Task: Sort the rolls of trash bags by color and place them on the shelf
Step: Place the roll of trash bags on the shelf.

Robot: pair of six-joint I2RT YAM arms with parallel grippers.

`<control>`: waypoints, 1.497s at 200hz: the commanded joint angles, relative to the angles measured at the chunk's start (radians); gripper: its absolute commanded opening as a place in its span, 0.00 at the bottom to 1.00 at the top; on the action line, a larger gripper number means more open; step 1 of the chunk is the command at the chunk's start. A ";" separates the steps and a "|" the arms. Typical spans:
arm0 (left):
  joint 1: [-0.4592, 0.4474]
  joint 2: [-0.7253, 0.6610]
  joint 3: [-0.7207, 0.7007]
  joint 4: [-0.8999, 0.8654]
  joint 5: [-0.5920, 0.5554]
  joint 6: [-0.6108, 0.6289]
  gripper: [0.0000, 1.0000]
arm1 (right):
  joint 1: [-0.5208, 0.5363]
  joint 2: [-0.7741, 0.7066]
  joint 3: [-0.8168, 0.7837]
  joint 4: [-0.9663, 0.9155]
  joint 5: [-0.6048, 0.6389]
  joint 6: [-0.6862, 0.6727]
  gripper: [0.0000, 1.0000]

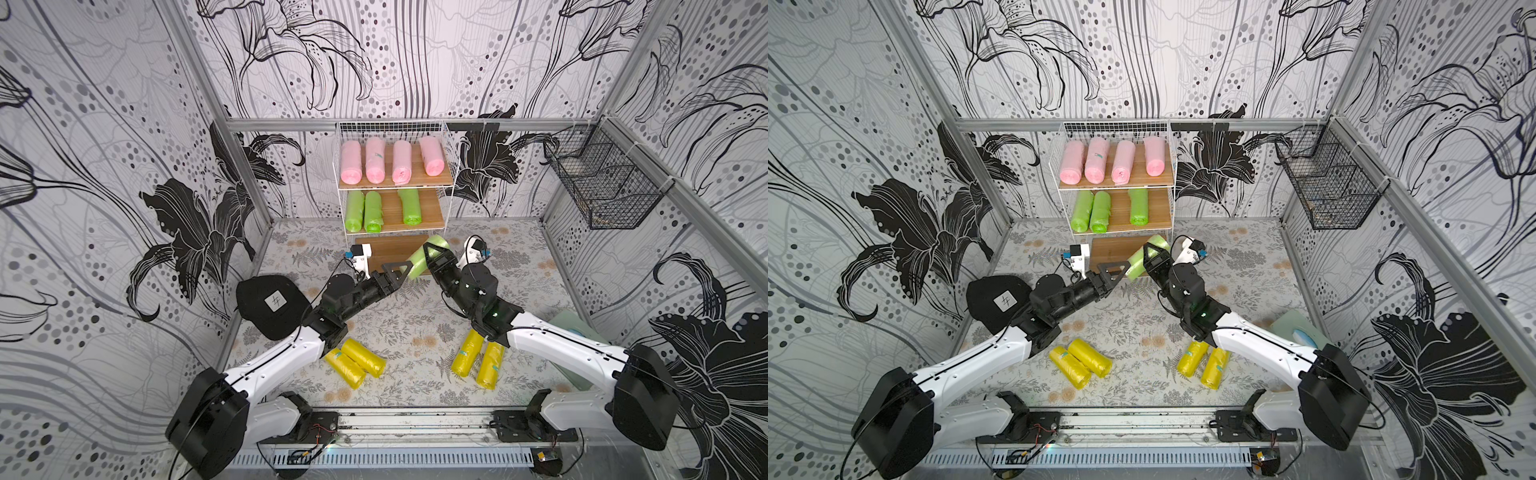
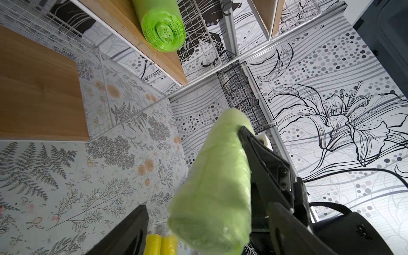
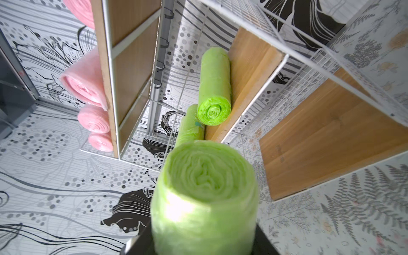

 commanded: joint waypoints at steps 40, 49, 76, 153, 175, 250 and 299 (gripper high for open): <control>-0.011 0.067 0.027 0.225 -0.054 -0.067 0.79 | -0.011 0.028 0.035 0.154 -0.038 0.115 0.47; -0.013 0.084 0.041 0.231 -0.051 -0.069 0.77 | -0.011 0.031 0.034 0.156 -0.043 0.123 0.46; -0.014 0.131 0.071 0.259 -0.039 -0.082 0.67 | -0.011 0.035 0.034 0.162 -0.056 0.136 0.46; -0.014 0.101 0.071 0.213 -0.131 -0.018 0.27 | -0.030 0.007 0.025 0.087 -0.064 0.108 0.78; -0.014 0.051 0.068 0.163 -0.204 0.033 0.21 | -0.040 -0.027 0.029 0.003 -0.041 0.075 0.92; -0.149 -0.123 0.248 -0.304 -0.698 0.548 0.19 | -0.055 -0.158 -0.012 -0.219 0.127 -0.147 1.00; -0.177 0.029 0.414 -0.381 -0.859 0.772 0.18 | -0.085 -0.181 -0.032 -0.259 0.108 -0.152 1.00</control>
